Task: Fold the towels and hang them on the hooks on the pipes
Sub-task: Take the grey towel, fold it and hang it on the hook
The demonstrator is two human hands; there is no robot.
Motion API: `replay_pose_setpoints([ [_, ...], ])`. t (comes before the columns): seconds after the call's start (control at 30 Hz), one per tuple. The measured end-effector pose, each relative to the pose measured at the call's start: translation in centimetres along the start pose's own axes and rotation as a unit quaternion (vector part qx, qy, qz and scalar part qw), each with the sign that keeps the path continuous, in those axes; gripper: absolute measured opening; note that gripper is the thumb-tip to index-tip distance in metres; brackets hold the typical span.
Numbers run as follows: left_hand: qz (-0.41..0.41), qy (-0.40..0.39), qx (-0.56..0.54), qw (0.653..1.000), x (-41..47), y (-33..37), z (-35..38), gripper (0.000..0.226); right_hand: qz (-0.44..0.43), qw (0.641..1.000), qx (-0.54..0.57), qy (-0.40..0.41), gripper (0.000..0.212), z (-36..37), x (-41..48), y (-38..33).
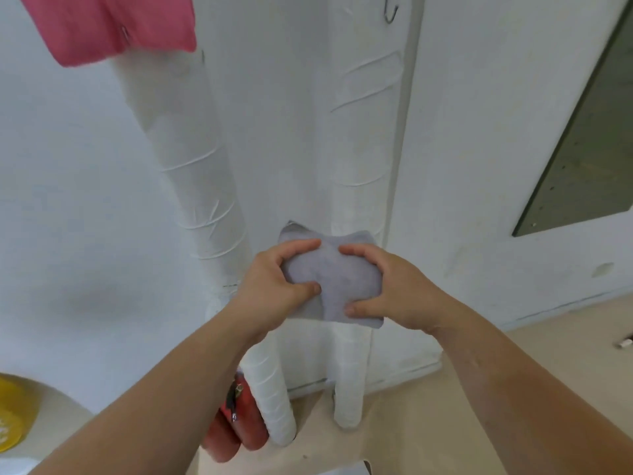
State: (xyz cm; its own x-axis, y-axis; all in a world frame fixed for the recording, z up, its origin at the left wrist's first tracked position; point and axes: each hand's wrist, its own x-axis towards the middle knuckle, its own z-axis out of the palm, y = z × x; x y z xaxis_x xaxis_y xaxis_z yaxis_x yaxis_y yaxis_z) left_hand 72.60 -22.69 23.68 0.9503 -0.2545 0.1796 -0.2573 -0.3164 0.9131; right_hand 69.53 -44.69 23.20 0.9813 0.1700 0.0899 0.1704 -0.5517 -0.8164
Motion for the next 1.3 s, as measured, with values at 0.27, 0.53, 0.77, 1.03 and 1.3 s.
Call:
replay_pose_setpoints([
  [0.27, 0.107, -0.004, 0.189, 0.976, 6.0, 5.1, 0.9, 0.05, -0.084, 0.987, -0.114, 0.069, 0.037, -7.8, 3.5, -2.4],
  [0.53, 0.13, -0.022, 0.18, 0.975, 11.1, 9.4, -0.7, 0.029, -0.147, 0.976, -0.144, 0.076, 0.025, -12.8, 6.7, -3.8],
  [0.77, 0.174, 0.073, -0.007, 0.982, 13.9, 14.5, -1.2, 0.037, -0.2, 0.968, 0.056, 0.139, 0.028, -17.3, 9.6, -7.1],
  [1.03, 0.31, 0.169, 0.029, 0.935, 17.7, 20.5, 0.4, 0.025, -0.281, 0.935, 0.054, 0.208, 0.027, -23.2, 12.8, -12.0],
  [1.3, 0.338, 0.215, 0.081, 0.913, 21.2, 24.0, -0.8, 0.043, -0.333, 0.908, -0.027, 0.252, 0.029, -26.9, 16.6, -13.9],
])
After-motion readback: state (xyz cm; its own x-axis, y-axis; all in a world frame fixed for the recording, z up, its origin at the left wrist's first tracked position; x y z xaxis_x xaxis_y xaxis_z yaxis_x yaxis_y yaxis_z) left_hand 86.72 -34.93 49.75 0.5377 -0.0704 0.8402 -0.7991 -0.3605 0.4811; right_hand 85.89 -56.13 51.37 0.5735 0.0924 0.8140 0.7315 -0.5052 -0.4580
